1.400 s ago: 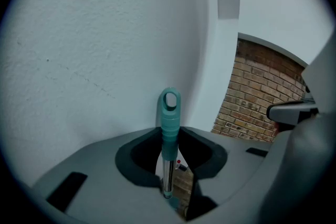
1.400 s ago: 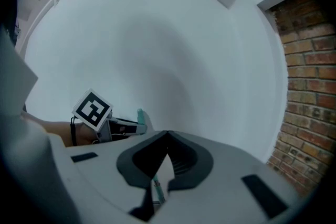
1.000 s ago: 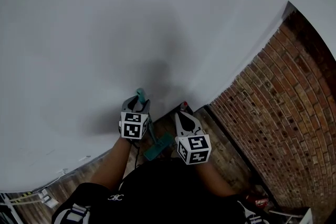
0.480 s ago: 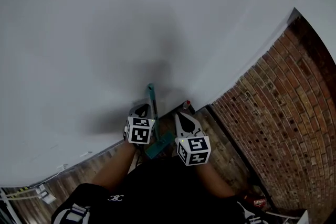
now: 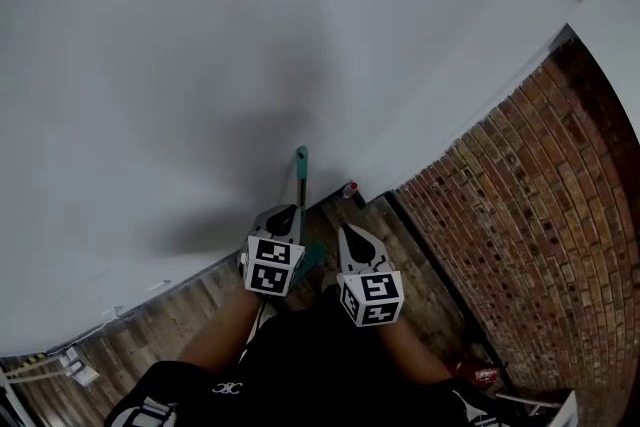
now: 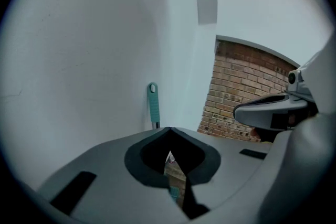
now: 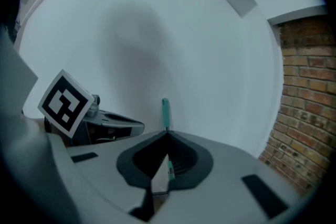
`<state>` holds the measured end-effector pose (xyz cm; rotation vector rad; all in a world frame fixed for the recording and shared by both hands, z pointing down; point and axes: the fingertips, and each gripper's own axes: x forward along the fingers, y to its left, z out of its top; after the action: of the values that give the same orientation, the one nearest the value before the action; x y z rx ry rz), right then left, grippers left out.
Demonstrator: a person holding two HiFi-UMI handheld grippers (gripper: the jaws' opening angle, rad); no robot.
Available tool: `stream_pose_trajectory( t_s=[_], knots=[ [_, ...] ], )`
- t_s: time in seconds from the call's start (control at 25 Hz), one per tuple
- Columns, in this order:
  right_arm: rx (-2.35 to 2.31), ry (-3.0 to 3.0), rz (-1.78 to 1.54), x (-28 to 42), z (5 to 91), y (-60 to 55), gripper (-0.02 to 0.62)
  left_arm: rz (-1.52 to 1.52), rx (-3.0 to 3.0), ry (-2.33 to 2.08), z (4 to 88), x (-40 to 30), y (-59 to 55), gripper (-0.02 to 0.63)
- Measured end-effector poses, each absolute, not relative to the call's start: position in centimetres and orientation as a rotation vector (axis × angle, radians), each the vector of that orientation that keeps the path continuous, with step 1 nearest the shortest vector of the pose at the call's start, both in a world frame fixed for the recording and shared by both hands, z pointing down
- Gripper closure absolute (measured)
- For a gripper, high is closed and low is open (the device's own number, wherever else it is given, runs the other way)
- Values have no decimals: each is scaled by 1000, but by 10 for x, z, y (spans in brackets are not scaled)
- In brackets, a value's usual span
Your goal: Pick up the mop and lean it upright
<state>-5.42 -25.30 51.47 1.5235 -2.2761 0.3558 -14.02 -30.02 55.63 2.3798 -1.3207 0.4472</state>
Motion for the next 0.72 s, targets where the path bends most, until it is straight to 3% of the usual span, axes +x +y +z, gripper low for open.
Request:
stream_pose_trajectory(
  t_s=[0.72],
  knots=[
    [1326, -2506, 347, 12, 508, -205, 583, 402, 2182, -1536, 551, -95, -232, 611]
  ],
)
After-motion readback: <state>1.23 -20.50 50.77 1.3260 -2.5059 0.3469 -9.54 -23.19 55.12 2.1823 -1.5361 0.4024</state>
